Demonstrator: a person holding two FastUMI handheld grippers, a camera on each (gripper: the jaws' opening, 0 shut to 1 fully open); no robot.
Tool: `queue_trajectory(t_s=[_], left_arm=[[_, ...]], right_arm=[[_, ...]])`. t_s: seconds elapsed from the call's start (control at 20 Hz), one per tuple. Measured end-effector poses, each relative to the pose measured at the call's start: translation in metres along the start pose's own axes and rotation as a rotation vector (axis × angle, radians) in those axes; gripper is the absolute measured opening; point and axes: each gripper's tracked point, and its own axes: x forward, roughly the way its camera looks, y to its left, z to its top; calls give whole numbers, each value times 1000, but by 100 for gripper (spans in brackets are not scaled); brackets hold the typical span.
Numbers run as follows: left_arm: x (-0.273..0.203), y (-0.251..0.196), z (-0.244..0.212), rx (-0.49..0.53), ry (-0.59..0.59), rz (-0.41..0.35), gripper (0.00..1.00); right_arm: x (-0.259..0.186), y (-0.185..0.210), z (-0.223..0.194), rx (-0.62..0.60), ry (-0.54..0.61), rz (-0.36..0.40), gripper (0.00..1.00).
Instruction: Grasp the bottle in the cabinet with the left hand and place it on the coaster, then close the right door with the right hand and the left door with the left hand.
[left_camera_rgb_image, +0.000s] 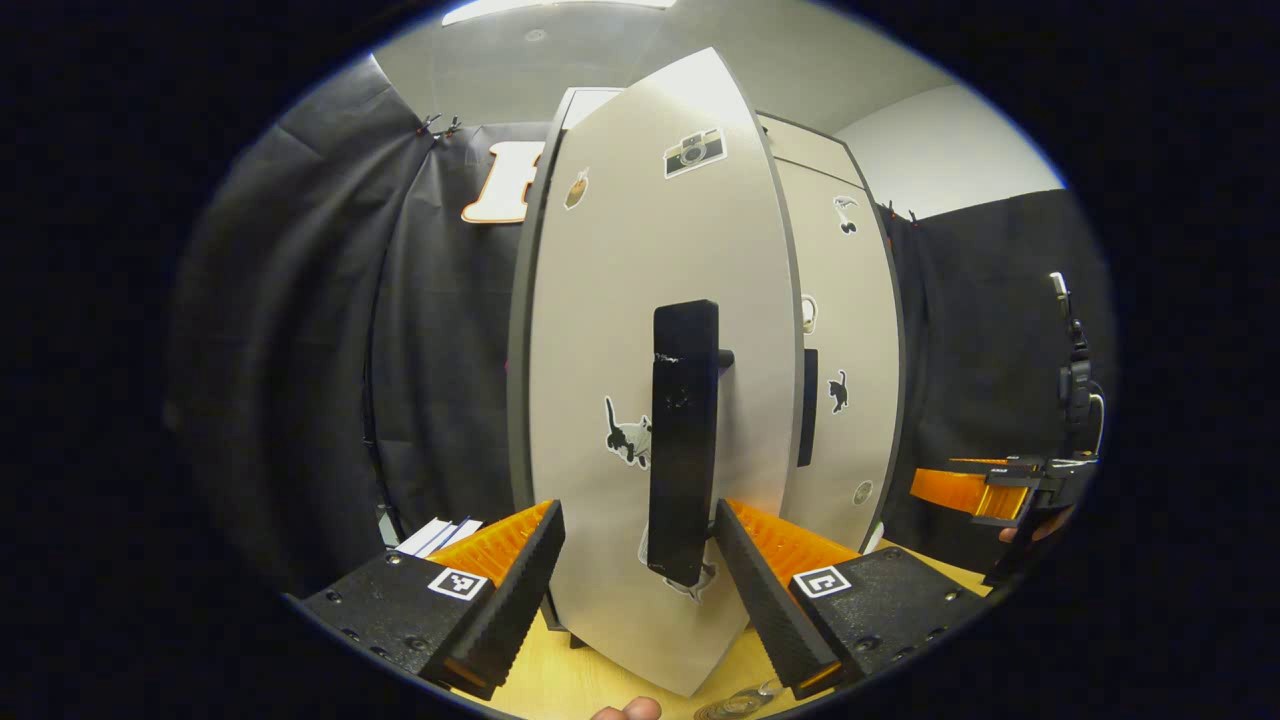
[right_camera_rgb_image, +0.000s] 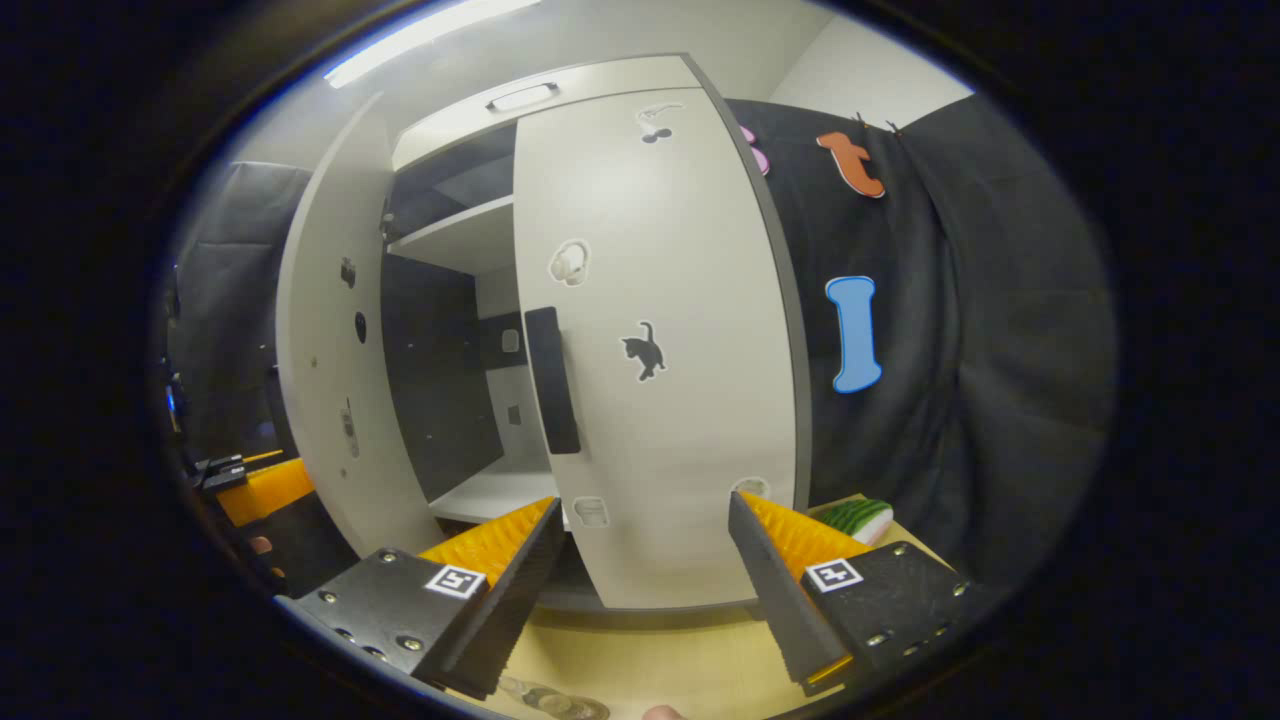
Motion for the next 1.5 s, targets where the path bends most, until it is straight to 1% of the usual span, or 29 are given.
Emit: queue_trajectory(t_s=[0.15,0.2,0.4,0.45,0.5,0.55,0.8,0.95,1.05,1.15,1.25,1.3,1.4,1.5], left_arm=[[20,-18,0,40,4,1,98],[27,-22,-1,46,6,3,97],[61,-40,-5,32,14,16,97],[68,-43,-5,26,14,22,97],[74,-46,-7,26,11,29,97],[81,-48,-7,29,11,31,97],[110,-58,-9,17,12,46,96],[127,-60,-10,14,16,68,96],[134,-61,-11,24,20,77,97],[138,-62,-15,9,31,83,95],[141,-59,-19,-17,37,97,96],[140,-59,-20,-27,42,107,98],[133,-63,-17,-45,36,103,96],[123,-67,-9,-34,20,93,94]], right_arm=[[-6,-13,2,24,-1,-13,100],[-7,-17,5,23,-5,-19,100],[-15,-26,5,-5,-4,-33,100],[-16,-26,4,-9,-1,-33,100],[-19,-27,4,-12,-1,-32,97],[-21,-27,4,-15,-1,-33,100],[-24,-19,-3,-31,16,-13,100],[-25,-13,-5,-37,22,-2,100],[-26,-11,-8,-44,28,0,100],[-27,-11,-8,-49,29,1,100],[-30,-11,-8,-52,30,2,100],[-31,-11,-7,-54,29,2,100],[-33,-12,-3,-56,21,1,100],[-35,-11,-1,-52,18,1,100]])
